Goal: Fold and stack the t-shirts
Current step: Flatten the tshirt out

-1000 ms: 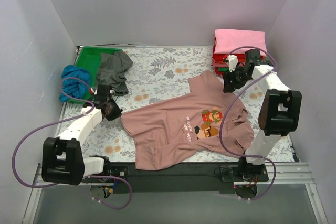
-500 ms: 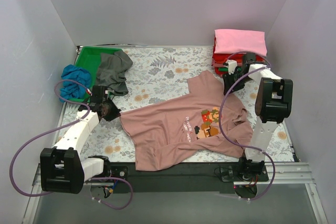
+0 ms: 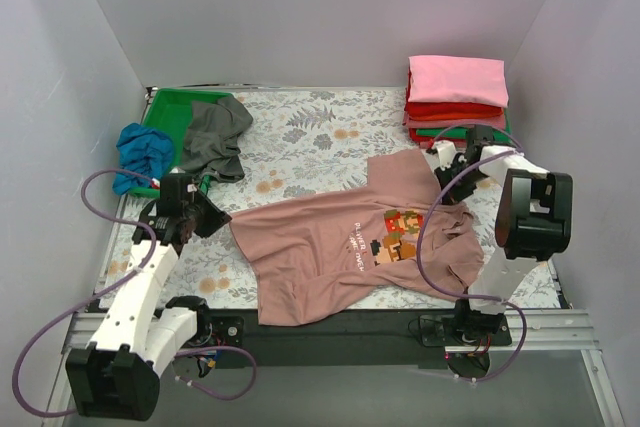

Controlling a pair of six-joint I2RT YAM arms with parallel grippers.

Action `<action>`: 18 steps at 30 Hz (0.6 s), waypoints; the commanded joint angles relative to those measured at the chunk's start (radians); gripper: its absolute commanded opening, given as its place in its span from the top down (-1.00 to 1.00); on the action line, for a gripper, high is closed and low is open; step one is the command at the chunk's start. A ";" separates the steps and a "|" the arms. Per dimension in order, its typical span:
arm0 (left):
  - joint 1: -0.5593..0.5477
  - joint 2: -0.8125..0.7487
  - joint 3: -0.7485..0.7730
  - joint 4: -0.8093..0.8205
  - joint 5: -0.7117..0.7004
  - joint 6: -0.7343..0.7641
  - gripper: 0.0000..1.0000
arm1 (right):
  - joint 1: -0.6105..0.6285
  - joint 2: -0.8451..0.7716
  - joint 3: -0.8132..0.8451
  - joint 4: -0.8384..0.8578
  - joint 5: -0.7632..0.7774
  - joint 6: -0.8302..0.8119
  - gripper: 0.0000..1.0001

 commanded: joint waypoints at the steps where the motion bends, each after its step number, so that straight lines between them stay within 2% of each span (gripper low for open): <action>1: 0.007 -0.096 -0.024 -0.067 0.047 -0.072 1.00 | -0.031 -0.069 -0.096 -0.120 0.080 -0.100 0.97; 2: 0.009 -0.110 -0.032 -0.067 0.067 -0.080 1.00 | -0.035 -0.089 -0.093 -0.123 0.077 -0.105 0.95; 6: 0.009 -0.129 -0.055 -0.079 0.071 -0.086 1.00 | -0.048 -0.139 0.011 -0.150 -0.012 -0.089 0.20; 9: 0.007 -0.139 -0.049 -0.092 0.063 -0.084 1.00 | -0.048 -0.080 0.160 -0.156 -0.140 -0.033 -0.03; 14: 0.009 -0.132 -0.041 -0.099 0.058 -0.077 1.00 | -0.007 0.153 0.370 -0.143 -0.323 0.085 -0.11; 18: 0.007 -0.135 -0.043 -0.107 0.057 -0.072 1.00 | 0.050 0.249 0.448 -0.052 -0.300 0.127 -0.15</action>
